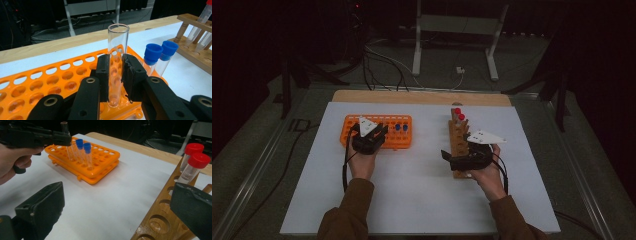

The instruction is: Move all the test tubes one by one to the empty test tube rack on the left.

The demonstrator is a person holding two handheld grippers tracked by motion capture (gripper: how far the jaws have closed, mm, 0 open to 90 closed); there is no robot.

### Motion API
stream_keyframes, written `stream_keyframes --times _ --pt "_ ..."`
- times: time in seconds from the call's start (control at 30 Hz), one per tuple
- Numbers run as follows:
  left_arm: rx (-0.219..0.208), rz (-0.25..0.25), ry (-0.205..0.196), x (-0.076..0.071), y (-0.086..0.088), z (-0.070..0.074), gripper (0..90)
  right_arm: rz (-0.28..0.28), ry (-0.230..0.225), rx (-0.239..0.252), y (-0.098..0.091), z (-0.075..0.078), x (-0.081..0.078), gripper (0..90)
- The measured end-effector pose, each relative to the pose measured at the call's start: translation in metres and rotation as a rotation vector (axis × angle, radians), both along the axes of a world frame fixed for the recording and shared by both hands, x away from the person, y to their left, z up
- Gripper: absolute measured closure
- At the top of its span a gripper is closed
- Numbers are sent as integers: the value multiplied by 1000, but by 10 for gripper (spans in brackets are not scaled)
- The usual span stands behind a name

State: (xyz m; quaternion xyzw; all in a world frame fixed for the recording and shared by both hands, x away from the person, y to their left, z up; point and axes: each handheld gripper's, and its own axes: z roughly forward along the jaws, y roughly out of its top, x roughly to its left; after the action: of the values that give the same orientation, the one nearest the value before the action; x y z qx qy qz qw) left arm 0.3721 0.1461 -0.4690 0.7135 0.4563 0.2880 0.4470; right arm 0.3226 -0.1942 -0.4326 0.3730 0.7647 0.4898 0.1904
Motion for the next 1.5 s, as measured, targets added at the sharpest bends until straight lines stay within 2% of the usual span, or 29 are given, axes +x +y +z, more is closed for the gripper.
stream_keyframes --times 0.6,0.93,1.3,1.4,1.5 --pt "40 -10 68 1 0 -18 758 6 3 -1 1 0 0 2" --pt "69 -11 83 2 -3 -21 759 10 2 -3 2 -1 -1 2" --pt "76 -11 103 3 -3 -22 760 15 4 -2 4 -1 -1 2" --pt "93 -13 115 4 -4 -24 760 16 4 -2 4 -1 -1 2" --pt "87 -11 120 4 -3 -25 759 16 4 -1 4 -1 -1 2"
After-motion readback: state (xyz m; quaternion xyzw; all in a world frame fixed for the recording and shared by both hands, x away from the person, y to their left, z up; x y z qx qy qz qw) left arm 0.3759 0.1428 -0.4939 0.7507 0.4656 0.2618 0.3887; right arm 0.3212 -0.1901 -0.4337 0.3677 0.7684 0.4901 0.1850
